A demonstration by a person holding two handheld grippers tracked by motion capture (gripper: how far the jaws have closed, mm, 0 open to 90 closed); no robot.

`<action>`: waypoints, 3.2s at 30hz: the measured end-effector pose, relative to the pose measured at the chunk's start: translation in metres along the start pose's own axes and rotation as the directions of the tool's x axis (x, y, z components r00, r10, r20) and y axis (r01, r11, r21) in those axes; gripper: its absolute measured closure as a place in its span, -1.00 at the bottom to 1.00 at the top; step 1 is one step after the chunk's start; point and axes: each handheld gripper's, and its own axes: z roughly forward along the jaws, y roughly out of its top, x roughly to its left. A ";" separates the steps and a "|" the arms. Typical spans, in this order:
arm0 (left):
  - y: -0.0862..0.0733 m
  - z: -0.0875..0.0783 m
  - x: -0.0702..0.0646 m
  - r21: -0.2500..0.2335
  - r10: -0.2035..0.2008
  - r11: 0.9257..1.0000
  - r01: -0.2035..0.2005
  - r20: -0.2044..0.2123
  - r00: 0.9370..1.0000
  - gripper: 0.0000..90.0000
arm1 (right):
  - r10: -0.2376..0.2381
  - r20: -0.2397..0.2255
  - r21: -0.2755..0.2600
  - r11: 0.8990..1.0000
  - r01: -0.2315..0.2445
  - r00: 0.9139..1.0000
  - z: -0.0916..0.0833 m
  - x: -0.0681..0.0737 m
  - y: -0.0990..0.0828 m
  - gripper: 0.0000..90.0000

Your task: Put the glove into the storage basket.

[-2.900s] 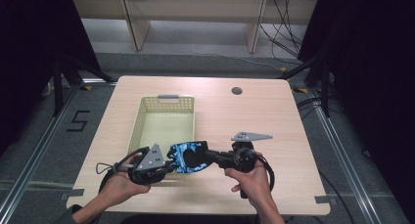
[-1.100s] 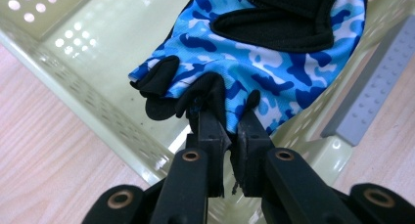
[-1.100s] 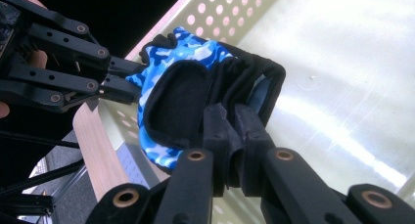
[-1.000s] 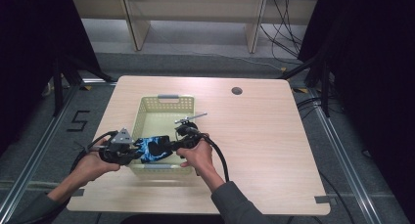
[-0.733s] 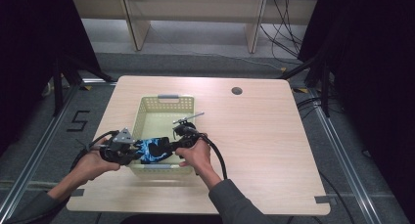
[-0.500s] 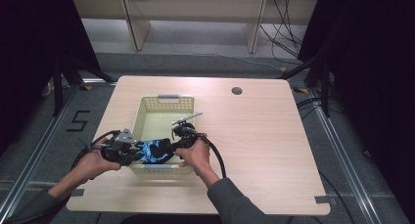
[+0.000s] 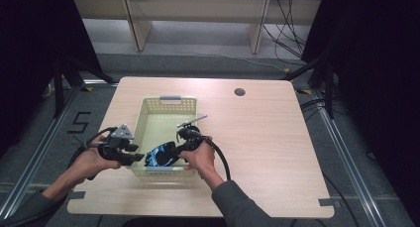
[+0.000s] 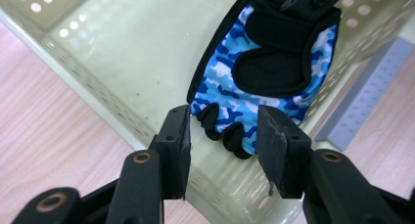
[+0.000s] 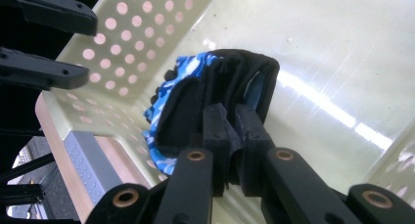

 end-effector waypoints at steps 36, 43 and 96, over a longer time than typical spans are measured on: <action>0.015 -0.011 -0.063 -0.152 -0.001 0.988 0.009 0.053 0.999 -0.30 | -0.150 0.140 -0.101 0.981 0.165 0.979 -0.047 0.009 -0.003 0.00; 0.012 -0.008 -0.067 -0.172 -0.023 0.984 0.035 0.070 0.997 -0.36 | -0.179 0.087 -0.153 0.970 0.190 0.980 -0.058 0.011 -0.010 -0.11; -0.006 0.001 -0.092 -0.315 -0.081 0.942 0.115 0.118 0.990 -0.53 | -0.217 0.053 -0.253 0.941 0.223 0.975 -0.104 -0.002 -0.064 -0.26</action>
